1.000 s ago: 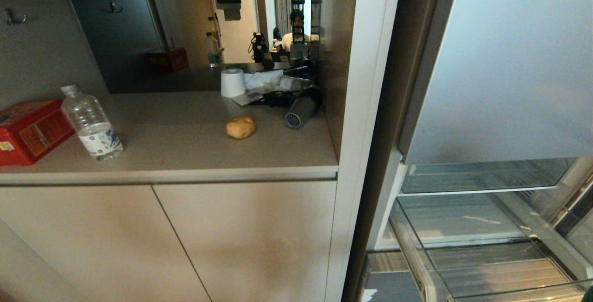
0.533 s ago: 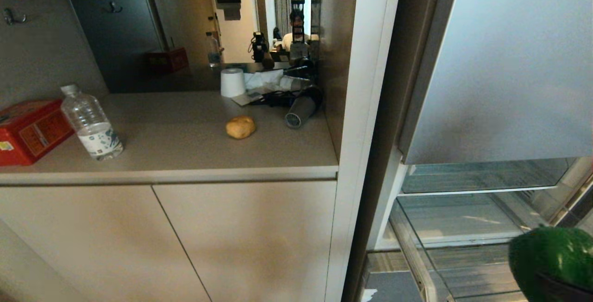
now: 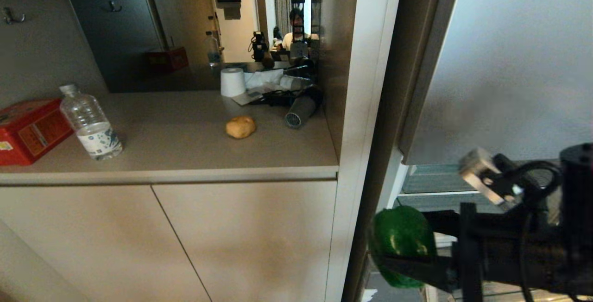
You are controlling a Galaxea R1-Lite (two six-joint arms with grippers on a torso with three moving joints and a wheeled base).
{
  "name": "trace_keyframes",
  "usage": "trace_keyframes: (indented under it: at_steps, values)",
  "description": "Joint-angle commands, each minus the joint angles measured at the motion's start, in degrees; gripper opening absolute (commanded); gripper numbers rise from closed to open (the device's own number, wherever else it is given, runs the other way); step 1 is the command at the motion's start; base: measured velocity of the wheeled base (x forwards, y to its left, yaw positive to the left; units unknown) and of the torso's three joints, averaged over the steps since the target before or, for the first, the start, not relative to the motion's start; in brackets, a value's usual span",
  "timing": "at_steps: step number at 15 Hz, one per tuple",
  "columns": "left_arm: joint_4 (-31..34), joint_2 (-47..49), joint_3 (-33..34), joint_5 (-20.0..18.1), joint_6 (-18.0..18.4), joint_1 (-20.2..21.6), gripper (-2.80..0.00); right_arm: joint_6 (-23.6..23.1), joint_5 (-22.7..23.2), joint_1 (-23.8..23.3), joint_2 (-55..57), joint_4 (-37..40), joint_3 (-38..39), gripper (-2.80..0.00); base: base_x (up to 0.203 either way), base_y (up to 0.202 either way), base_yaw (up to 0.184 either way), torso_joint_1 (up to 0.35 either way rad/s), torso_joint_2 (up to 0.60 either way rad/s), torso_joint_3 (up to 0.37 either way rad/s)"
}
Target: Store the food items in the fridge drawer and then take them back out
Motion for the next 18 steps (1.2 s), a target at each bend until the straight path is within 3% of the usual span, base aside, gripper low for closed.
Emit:
trace_keyframes:
  at_steps: [1, 3, 7, 12, 14, 18]
  values:
    - [0.0, 0.0, 0.6, 0.0, 0.0, 0.0, -2.8, 2.1, -6.6, 6.3, 9.9, -2.4, -6.9, -2.8, 0.0, 0.0, 0.0, 0.0, 0.0, 0.0]
    - [0.0, 0.0, 0.6, 0.0, 0.0, 0.0, -2.8, 3.7, -13.3, 8.6, 14.5, -2.9, -12.2, -2.8, 0.0, 0.0, 0.0, 0.0, 0.0, 0.0]
    - [0.0, 0.0, 0.6, 0.0, -0.1, 0.0, -2.8, 6.7, -22.8, 8.8, 23.6, -3.1, -24.4, -2.8, 0.0, 0.0, 0.0, 0.0, 0.0, 0.0]
    - [0.0, 0.0, 0.6, 0.1, -0.1, 0.0, -2.8, 6.9, -28.0, 6.3, 34.6, -3.3, -38.5, -2.8, 0.0, 0.0, 0.0, 0.0, 0.0, 0.0]
    - [0.0, 0.0, 0.6, 0.0, -0.1, 0.0, -2.8, 6.5, -29.6, 6.1, 38.5, -6.7, -42.2, -2.8, 0.0, 0.0, 0.0, 0.0, 0.0, 0.0]
    - [0.0, 0.0, 0.6, 0.0, -0.1, 0.0, -2.8, 2.0, -36.3, 6.0, 48.2, -11.0, -52.1, -2.8, 0.0, 0.0, 0.0, 0.0, 0.0, 0.0]
